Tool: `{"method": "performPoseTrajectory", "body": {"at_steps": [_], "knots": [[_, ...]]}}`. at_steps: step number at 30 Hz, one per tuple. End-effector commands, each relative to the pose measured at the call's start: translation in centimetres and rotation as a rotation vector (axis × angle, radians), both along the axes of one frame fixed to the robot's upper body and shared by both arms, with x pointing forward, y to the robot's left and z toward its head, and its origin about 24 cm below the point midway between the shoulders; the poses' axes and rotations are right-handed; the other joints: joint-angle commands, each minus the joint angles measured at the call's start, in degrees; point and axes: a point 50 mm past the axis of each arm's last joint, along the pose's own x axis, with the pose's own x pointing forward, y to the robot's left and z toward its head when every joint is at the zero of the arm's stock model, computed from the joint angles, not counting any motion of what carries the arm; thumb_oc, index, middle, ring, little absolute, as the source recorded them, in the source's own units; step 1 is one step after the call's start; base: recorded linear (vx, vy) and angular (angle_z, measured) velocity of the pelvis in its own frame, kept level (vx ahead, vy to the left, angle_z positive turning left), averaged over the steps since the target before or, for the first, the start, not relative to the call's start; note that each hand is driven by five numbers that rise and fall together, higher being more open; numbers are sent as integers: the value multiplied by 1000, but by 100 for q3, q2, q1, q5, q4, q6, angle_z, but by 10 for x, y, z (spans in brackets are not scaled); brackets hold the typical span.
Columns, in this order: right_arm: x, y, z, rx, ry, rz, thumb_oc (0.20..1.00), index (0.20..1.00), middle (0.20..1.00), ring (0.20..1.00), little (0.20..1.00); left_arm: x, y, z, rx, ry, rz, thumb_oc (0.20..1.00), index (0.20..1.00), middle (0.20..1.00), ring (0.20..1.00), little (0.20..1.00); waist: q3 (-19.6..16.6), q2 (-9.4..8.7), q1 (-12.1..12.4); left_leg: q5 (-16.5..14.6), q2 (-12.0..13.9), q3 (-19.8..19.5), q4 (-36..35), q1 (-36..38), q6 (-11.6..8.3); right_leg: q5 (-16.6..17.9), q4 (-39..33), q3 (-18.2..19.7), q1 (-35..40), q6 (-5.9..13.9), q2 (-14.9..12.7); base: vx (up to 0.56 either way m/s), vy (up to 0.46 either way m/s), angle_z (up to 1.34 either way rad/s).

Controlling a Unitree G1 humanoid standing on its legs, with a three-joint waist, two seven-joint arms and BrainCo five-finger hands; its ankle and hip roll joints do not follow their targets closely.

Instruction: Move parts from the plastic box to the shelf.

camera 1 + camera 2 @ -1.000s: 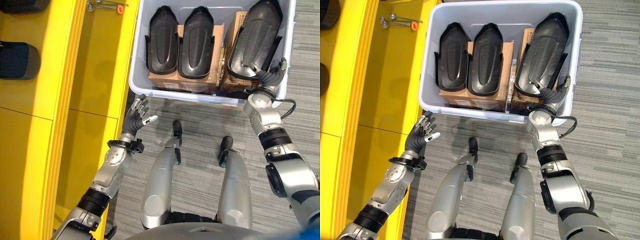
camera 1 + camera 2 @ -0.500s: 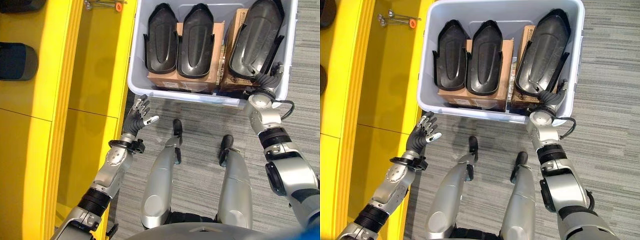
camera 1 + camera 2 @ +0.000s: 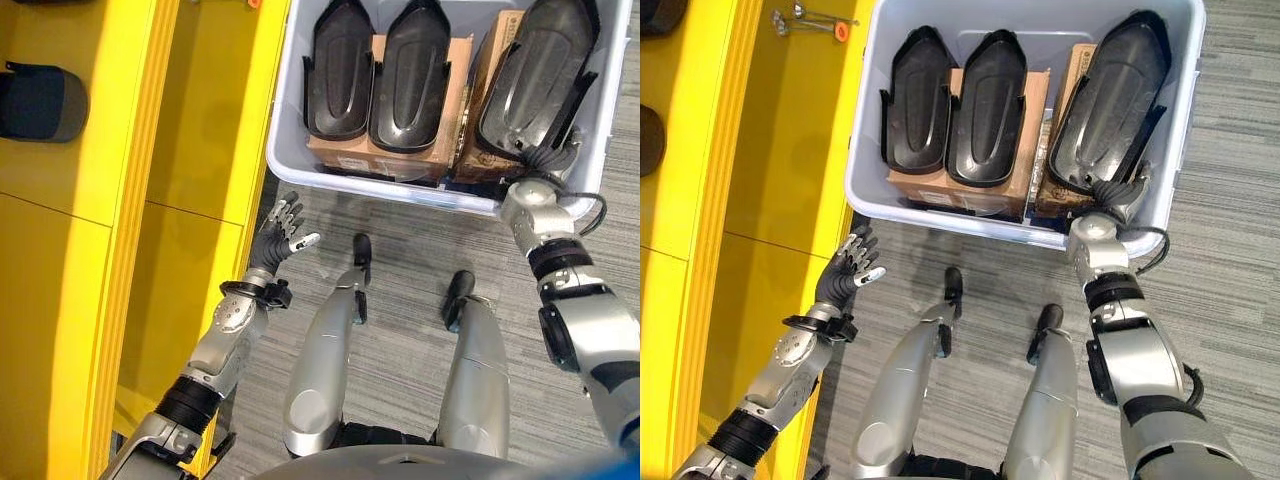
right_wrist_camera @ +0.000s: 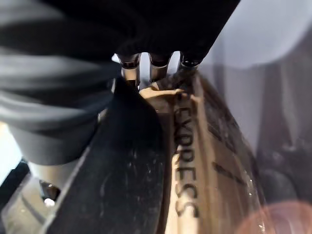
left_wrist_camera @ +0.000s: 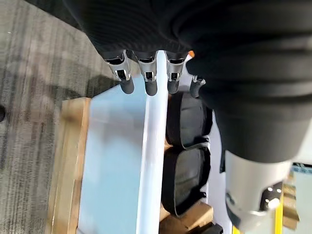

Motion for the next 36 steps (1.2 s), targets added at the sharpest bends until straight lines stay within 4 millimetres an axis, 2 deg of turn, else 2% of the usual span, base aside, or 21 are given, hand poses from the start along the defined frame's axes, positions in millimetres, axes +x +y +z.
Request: {"method": "performPoseTrajectory", "body": {"at_steps": [1,10,18,26,27,28,29,31,34,36], "knots": [[-9,-42,28,-79,-37,-105,1000,1000,1000,1000,1000,-4,-6,19,-32,-89,-31,1000,1000,1000,1000,1000,-73,348,70,-1093,-409,-275,686,-72,203,-60,71,-57,131,-96,333,5,-19,6],[-17,-73,36,69,-36,-141,1000,1000,1000,1000,1000,-7,2,23,-9,-91,-34,1000,1000,1000,1000,1000,-73,334,127,-1252,-418,-339,1062,-449,245,-189,422,-27,-183,-130,325,14,-36,7],[-22,-86,31,226,-29,-120,1000,1000,1000,1000,1000,-10,8,24,-17,-77,-44,1000,1000,1000,1000,1000,-73,345,110,-1490,-451,-289,1507,-760,299,-273,759,69,-504,-142,338,23,-20,1],[-28,-97,21,177,87,-116,1000,1000,1000,1000,1000,-10,12,23,2,-71,-46,1000,1000,1000,1000,1000,-73,328,103,-1596,-446,-269,1778,-1029,315,-340,1018,67,-749,-163,335,14,-27,2],[-31,-101,17,112,166,-119,297,297,297,297,297,-10,13,23,9,-71,-48,1000,1000,1000,1000,1000,-73,318,115,-1619,-445,-274,1842,-1097,320,-345,1071,58,-810,-162,327,8,-40,5],[-32,-102,16,95,189,-118,200,200,200,200,200,-10,13,22,11,-72,-48,1000,1000,1000,1000,1000,-73,315,116,-1625,-444,-275,1854,-1112,322,-347,1081,56,-823,-162,324,9,-63,4],[-34,-106,14,49,264,-111,200,200,200,200,200,-10,13,23,15,-76,-50,1000,1000,1000,1000,1000,-73,308,135,-1635,-432,-276,1887,-1152,327,-345,1100,43,-849,-161,309,4,-38,3],[-36,-109,12,11,306,-105,200,200,200,200,200,-10,14,23,16,-77,-50,1000,1000,1000,1000,1000,-73,308,140,-1636,-429,-277,1895,-1169,331,-340,1105,38,-862,-156,310,1,-17,2],[-41,-117,15,-154,436,-124,200,200,200,200,200,-11,14,24,23,-80,-51,1000,1000,1000,1000,1000,-73,301,148,-1633,-412,-279,1943,-1228,333,-316,1134,28,-910,-139,298,-1,-13,6],[-38,-118,28,-422,564,-94,200,200,200,200,200,-11,18,25,40,-106,-42,1000,1000,1000,1000,1000,-73,284,163,-1603,-396,-284,1928,-1276,333,-258,1093,14,-951,-110,288,0,0,0]]}}
